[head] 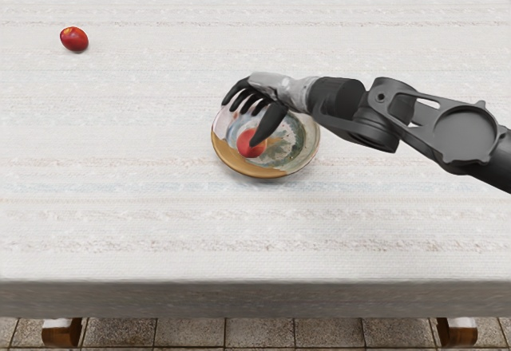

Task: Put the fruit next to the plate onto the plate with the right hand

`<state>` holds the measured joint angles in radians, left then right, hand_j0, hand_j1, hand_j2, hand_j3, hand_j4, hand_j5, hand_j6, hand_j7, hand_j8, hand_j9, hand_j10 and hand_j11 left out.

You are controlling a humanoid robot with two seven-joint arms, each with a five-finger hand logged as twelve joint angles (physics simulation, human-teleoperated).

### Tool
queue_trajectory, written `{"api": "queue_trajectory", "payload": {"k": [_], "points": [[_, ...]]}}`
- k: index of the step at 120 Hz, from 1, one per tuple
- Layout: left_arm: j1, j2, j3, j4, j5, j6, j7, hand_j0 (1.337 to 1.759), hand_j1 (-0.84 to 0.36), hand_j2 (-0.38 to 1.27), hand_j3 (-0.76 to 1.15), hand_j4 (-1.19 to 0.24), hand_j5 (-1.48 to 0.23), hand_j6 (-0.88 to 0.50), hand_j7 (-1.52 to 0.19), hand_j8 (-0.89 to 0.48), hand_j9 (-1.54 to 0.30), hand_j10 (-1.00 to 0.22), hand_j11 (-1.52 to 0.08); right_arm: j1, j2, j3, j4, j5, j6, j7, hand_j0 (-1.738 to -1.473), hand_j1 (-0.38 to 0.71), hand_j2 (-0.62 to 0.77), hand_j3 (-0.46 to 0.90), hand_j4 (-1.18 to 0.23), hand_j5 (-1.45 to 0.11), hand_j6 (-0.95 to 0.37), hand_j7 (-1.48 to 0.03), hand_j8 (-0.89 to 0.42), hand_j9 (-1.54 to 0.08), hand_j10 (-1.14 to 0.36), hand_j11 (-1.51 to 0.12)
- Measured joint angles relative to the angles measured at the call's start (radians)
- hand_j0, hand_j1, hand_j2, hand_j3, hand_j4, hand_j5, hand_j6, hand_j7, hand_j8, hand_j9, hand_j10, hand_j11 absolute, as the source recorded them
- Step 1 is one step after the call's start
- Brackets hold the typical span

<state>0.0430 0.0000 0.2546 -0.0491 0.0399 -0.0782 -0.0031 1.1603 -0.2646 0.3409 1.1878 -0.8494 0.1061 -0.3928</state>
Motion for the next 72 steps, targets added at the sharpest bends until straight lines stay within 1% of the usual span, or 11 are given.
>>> {"api": "queue_trajectory", "payload": {"k": [18,29,40,56,63,72], "points": [[0.0,0.0,0.0,0.0,0.0,0.0,0.0,1.658,0.05,0.05,0.0,-0.25,-0.32,-0.25,-0.32,-0.25,-0.32,-0.25,-0.32,0.001,-0.02,0.013,-0.004,0.027,0.017,0.002,-1.658,-0.04,-0.02,0.0,-0.28,-0.36,-0.28,-0.36,-0.26,-0.36,-0.26,-0.36],[0.0,0.0,0.0,0.0,0.0,0.0,0.0,1.658,0.06,0.05,0.0,-0.25,-0.32,-0.25,-0.32,-0.25,-0.32,-0.25,-0.32,0.0,-0.07,0.047,0.005,0.109,0.076,0.006,-1.658,-0.13,-0.02,0.0,-0.2,-0.26,-0.2,-0.25,-0.18,-0.26,-0.18,-0.26],[0.0,0.0,0.0,0.0,0.0,0.0,0.0,1.658,0.06,0.05,0.0,-0.25,-0.32,-0.25,-0.32,-0.25,-0.32,-0.25,-0.32,-0.001,-0.122,0.086,0.016,0.207,0.153,0.01,-1.658,-0.19,-0.02,0.0,-0.14,-0.19,-0.14,-0.19,-0.14,-0.19,-0.14,-0.19],[0.0,0.0,0.0,0.0,0.0,0.0,0.0,1.658,0.06,0.05,0.0,-0.25,-0.32,-0.25,-0.32,-0.25,-0.32,-0.25,-0.32,-0.004,-0.203,0.132,0.024,0.426,0.332,0.012,-1.658,-0.24,-0.01,0.0,-0.1,-0.13,-0.1,-0.13,-0.09,-0.13,-0.09,-0.13],[0.0,0.0,0.0,0.0,0.0,0.0,0.0,1.658,0.06,0.05,0.0,-0.25,-0.32,-0.25,-0.32,-0.25,-0.32,-0.25,-0.32,-0.009,-0.253,0.14,0.026,0.54,0.406,0.011,-1.658,-0.25,-0.01,0.0,-0.08,-0.11,-0.08,-0.11,-0.08,-0.11,-0.08,-0.11],[0.0,0.0,0.0,0.0,0.0,0.0,0.0,1.658,0.06,0.05,0.0,-0.25,-0.32,-0.25,-0.32,-0.25,-0.32,-0.25,-0.32,-0.023,-0.328,0.144,0.04,0.669,0.457,0.008,-1.658,-0.27,-0.01,0.0,-0.07,-0.09,-0.07,-0.09,-0.07,-0.09,-0.07,-0.09]]}}
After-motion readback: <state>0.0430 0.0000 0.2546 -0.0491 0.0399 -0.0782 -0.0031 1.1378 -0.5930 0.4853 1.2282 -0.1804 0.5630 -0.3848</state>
